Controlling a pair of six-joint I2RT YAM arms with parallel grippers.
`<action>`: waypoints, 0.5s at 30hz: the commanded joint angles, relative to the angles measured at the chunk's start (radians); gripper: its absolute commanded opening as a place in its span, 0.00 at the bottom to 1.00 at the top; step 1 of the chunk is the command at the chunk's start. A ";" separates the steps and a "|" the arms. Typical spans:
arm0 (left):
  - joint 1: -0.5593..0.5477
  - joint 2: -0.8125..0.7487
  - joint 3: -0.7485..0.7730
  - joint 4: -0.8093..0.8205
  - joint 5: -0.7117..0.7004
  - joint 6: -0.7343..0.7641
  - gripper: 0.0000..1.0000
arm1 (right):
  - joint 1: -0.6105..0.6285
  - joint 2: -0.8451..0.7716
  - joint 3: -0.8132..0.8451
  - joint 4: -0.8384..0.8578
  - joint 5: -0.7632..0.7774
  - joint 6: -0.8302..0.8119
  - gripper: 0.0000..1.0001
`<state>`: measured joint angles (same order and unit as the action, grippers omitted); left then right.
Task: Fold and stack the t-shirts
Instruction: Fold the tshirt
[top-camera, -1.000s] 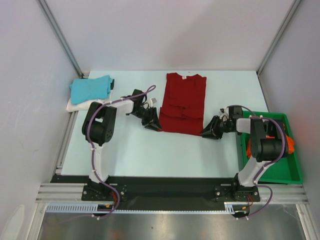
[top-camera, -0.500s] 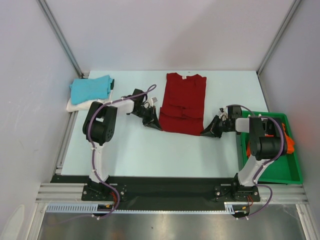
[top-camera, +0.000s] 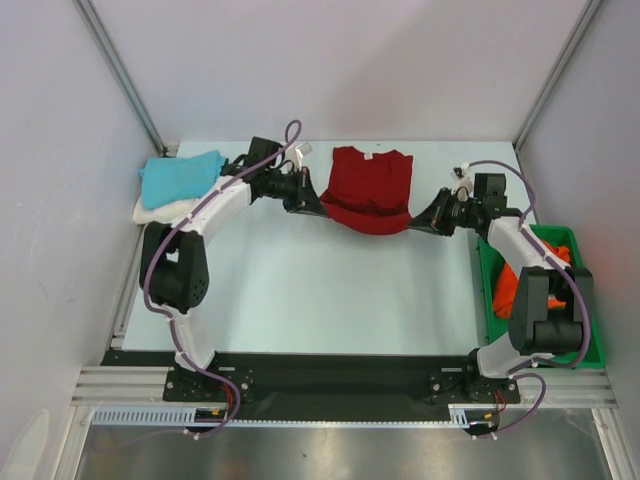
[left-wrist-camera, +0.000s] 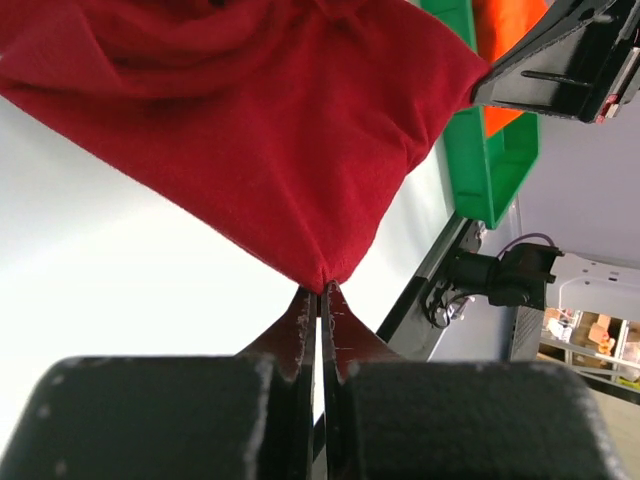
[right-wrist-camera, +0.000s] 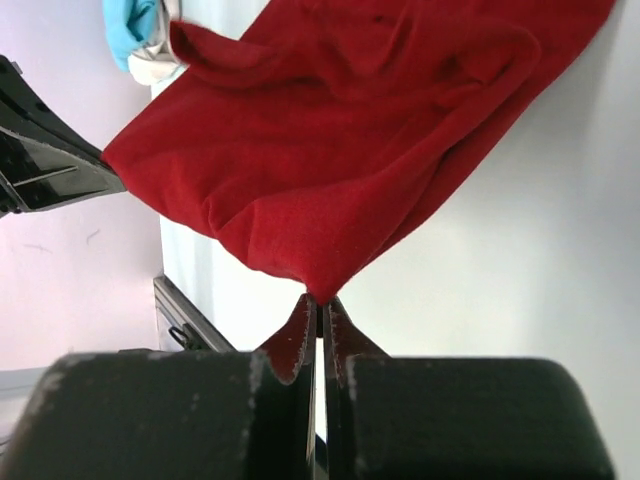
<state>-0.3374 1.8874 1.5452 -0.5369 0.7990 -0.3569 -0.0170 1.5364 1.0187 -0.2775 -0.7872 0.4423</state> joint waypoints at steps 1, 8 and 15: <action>0.003 -0.062 0.026 -0.020 0.034 0.029 0.00 | 0.000 -0.067 0.043 -0.086 -0.026 -0.033 0.00; 0.001 -0.143 -0.103 -0.020 0.042 0.025 0.00 | 0.040 -0.171 -0.040 -0.109 -0.014 -0.045 0.00; 0.003 -0.157 -0.243 -0.006 0.037 0.056 0.00 | 0.061 -0.245 -0.213 -0.101 -0.001 -0.051 0.00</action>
<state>-0.3374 1.7752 1.3296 -0.5575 0.8005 -0.3378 0.0456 1.3254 0.8547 -0.3653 -0.7837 0.4053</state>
